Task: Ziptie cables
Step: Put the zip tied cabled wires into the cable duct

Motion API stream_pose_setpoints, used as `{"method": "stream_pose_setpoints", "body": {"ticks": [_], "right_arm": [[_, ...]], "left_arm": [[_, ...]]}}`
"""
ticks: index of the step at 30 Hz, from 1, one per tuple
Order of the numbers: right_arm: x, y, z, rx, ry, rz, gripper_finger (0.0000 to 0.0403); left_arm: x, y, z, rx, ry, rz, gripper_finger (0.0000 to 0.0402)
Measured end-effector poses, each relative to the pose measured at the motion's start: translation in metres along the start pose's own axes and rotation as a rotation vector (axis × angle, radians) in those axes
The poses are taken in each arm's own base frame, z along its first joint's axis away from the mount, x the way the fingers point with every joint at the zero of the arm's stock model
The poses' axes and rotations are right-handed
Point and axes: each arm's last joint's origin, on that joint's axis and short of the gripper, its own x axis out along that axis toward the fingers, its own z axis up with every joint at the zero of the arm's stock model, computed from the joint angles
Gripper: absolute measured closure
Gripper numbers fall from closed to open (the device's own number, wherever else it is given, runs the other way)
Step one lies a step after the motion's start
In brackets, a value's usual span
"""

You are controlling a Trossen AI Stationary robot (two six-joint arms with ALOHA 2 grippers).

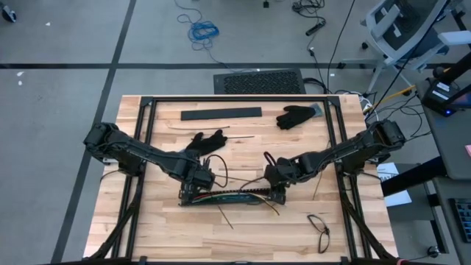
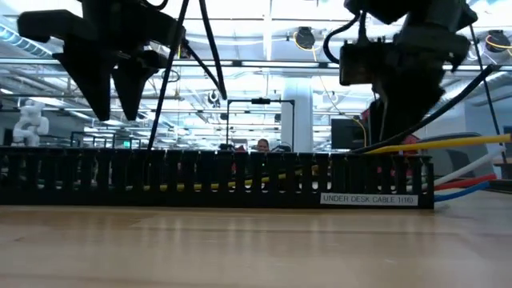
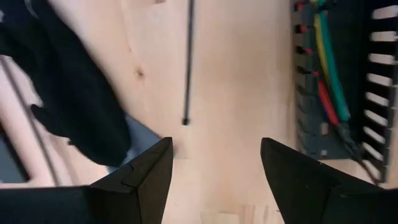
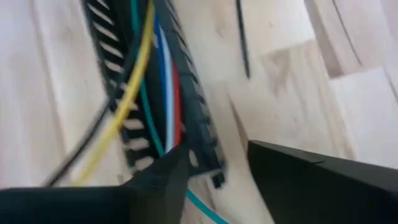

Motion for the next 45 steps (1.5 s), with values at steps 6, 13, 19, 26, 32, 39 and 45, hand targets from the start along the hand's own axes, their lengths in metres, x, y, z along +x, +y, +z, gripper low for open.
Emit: {"method": "stream_pose_setpoints", "body": {"ticks": [6, 13, 19, 26, 32, 39, 45], "right_arm": [[-0.042, 0.002, 0.027, 0.011, -0.126, -0.009, 0.0192], [-0.111, 0.028, 0.022, 0.082, -0.204, 0.017, 0.0208], [-0.107, 0.081, -0.010, 0.317, -0.191, 0.165, 0.0242], [-0.065, 0.125, -0.048, 0.676, -0.229, 0.105, 0.0262], [-0.031, 0.145, -0.064, 0.886, -0.229, 0.115, 0.0264], [-0.005, 0.165, -0.063, 0.969, -0.102, 0.259, 0.0267], [0.021, 0.161, -0.068, 1.063, -0.061, 0.184, 0.0324]], "left_arm": [[0.003, 0.009, 0.004, -0.012, -0.028, 0.022, 0.0162], [0.019, 0.018, 0.000, 0.016, -0.017, 0.048, 0.0162], [0.031, 0.017, -0.004, 0.082, -0.114, 0.002, 0.0162], [0.035, 0.034, -0.020, 0.068, -0.110, 0.011, 0.0162], [0.035, 0.054, -0.026, -0.027, -0.178, 0.024, 0.0162], [0.036, 0.067, -0.027, -0.076, -0.185, 0.030, 0.0162], [0.036, 0.074, -0.027, -0.092, -0.195, 0.037, 0.0162]]}}
